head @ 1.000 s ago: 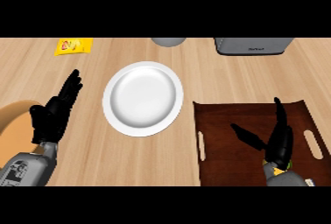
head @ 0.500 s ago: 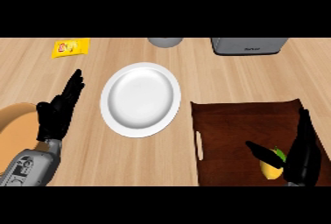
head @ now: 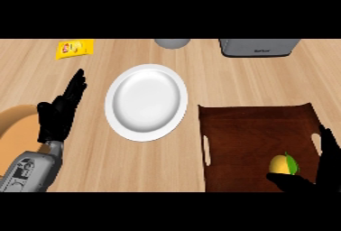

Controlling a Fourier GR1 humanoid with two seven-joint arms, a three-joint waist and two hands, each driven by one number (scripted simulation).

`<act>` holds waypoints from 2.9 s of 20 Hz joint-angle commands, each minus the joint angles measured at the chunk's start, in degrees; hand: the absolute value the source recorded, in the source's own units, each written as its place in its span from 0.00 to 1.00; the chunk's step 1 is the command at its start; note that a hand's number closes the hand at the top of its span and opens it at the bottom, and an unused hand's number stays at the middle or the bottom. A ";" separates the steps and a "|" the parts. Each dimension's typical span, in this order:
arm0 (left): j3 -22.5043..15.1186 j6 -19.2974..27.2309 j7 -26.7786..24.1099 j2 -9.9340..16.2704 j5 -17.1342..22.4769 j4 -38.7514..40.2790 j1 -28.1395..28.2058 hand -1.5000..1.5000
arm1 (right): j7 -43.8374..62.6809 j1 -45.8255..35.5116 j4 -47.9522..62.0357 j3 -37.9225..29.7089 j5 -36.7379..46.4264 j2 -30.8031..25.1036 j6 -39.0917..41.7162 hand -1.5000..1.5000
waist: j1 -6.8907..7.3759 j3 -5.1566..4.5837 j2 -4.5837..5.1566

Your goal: Pick the lemon from the tray and place it in the plate

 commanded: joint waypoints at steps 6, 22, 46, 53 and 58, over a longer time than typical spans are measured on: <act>0.31 -1.48 1.12 -0.23 -0.78 -1.04 -0.65 0.50 | 16.90 -2.27 -8.99 -4.20 -4.93 -0.12 16.20 0.00 | 1.55 0.29 0.31; 1.16 -1.77 2.34 -3.25 -3.00 -1.66 -0.93 0.50 | 5.12 -2.42 9.44 -7.47 -9.31 6.41 18.71 0.00 | 1.89 0.38 0.38; 6.75 -8.19 -0.40 -8.38 -8.00 3.67 -2.37 0.50 | -7.85 0.12 16.36 -14.49 3.21 14.54 18.40 1.00 | 1.38 0.35 0.34; 5.43 -6.13 2.81 -9.54 -9.85 -2.59 0.10 0.50 | -7.73 0.49 10.43 -4.07 16.36 18.00 15.19 1.00 | 1.92 0.35 0.20; 7.87 -8.50 0.15 -7.33 -8.49 0.38 0.20 0.50 | -5.98 -1.48 3.30 8.26 29.03 20.64 15.92 1.00 | 1.69 0.28 0.16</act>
